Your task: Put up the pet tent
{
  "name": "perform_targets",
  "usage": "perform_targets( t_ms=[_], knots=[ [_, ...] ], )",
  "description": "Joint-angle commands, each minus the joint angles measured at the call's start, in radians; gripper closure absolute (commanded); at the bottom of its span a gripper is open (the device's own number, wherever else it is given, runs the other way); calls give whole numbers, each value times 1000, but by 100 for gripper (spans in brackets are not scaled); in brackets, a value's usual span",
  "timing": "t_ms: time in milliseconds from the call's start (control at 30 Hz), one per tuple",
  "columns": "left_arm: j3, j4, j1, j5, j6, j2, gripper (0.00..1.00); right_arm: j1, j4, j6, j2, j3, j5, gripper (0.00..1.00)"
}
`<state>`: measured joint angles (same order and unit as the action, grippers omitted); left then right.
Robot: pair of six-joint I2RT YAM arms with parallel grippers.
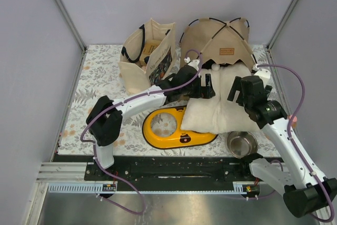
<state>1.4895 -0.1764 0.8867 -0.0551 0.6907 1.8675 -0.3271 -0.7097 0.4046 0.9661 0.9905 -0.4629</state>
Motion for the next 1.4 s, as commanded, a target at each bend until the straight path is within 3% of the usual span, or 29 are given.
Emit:
perform_targets(
  t_ms=[0, 300, 633, 700, 767, 867, 900, 933, 1067, 1367],
  knots=[
    [-5, -41, 6, 93, -34, -70, 1, -7, -79, 33, -58, -13, -68, 0],
    [-115, -55, 32, 71, -68, -171, 1, -7, -80, 59, -242, -131, -131, 1],
    [-301, 14, 69, 61, 21, -162, 3, -7, -47, 138, -225, -285, -39, 8],
    [-290, 37, 67, 15, 27, -131, 10, -7, -11, 151, -211, -300, -4, 19],
    [-253, 41, 67, -6, 26, -104, 21, -9, 36, 152, -190, -300, 45, 43],
    [-180, 41, 67, -15, 9, -71, 45, -7, 107, 145, -138, -261, 96, 80],
    [-155, 40, 69, -17, 4, -59, 57, -9, 118, 143, -116, -230, 104, 92],
    [-126, 32, 67, -12, -5, -50, 64, -7, 125, 142, -87, -196, 112, 100],
    [0, -15, 67, 20, -36, -19, 99, -7, 160, 148, 3, -96, 148, 100],
    [221, -35, 66, 124, -137, 58, 100, -7, 329, 93, 101, -3, 127, 100]
  ],
)
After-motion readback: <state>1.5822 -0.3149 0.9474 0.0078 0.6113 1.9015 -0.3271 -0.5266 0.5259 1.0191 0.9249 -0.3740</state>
